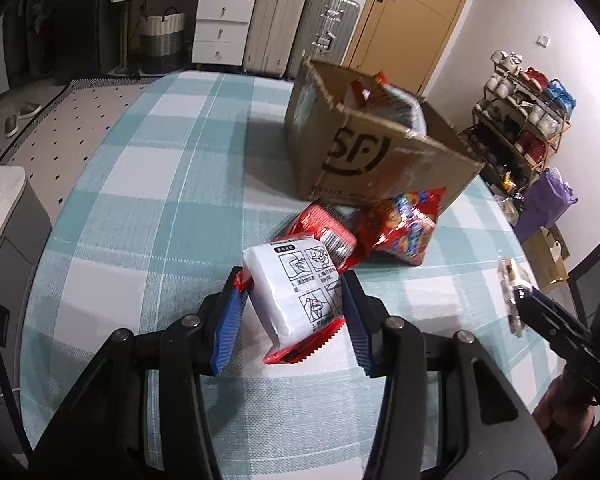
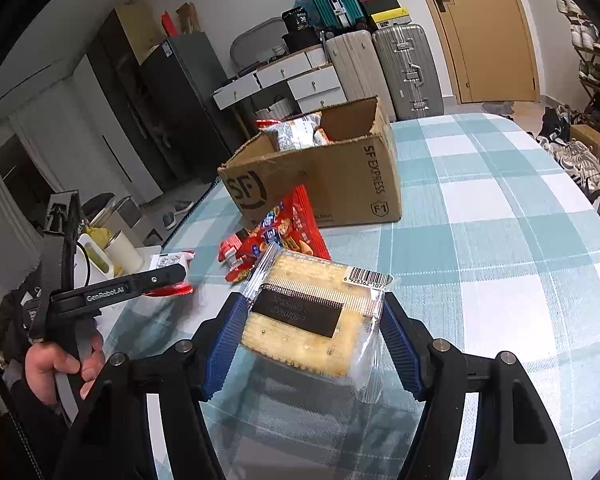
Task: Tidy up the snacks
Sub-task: 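Grasp the white-and-red snack bag with the left gripper while the right gripper holds the crackers, then carry both packs over the cardboard box and open both grippers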
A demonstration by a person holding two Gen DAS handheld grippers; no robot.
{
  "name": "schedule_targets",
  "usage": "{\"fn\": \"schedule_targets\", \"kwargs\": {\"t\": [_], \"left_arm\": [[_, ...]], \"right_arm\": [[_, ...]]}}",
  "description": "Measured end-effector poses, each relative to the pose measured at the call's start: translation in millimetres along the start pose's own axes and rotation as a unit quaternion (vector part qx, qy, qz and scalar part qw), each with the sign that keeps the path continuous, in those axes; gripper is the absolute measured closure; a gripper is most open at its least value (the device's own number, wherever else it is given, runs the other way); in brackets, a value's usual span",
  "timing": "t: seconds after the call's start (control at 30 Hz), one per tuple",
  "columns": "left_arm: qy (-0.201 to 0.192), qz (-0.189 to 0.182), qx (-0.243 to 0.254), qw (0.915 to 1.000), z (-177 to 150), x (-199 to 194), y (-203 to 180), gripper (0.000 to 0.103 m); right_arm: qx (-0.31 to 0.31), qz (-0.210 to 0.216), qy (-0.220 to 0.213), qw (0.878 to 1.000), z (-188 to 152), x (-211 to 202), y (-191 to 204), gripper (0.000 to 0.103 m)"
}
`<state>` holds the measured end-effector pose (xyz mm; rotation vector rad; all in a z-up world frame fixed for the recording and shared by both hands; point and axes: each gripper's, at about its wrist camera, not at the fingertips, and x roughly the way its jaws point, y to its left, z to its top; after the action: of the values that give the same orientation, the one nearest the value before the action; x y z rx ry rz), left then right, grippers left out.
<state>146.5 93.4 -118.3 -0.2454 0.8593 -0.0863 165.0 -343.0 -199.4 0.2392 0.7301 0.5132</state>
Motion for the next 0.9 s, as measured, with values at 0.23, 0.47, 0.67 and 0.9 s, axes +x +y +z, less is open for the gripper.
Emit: {"fn": "schedule_targets", "kwargs": {"t": [0.23,0.47,0.67,0.9], "left_arm": [[-0.024,-0.015,0.019,0.9994,27.3,-17.5,-16.9,0.059],[-0.048,-0.031,0.042,0.9975,61.3,-28.8,-39.1,0.059],[-0.055,-0.043,0.063,0.9956,97.4,-31.5,-55.8,0.059],[-0.050,-0.055,0.066,0.9950,137.6,-25.0,-67.8,0.059]], "right_arm": [[-0.009,0.012,-0.014,1.000,22.5,-4.2,9.0,0.035],[-0.039,0.012,-0.032,0.999,58.1,-8.5,27.6,0.035],[-0.047,0.015,-0.051,0.998,94.5,-8.1,37.3,0.035],[-0.045,0.023,-0.064,0.997,143.9,1.2,43.2,0.035]]}}
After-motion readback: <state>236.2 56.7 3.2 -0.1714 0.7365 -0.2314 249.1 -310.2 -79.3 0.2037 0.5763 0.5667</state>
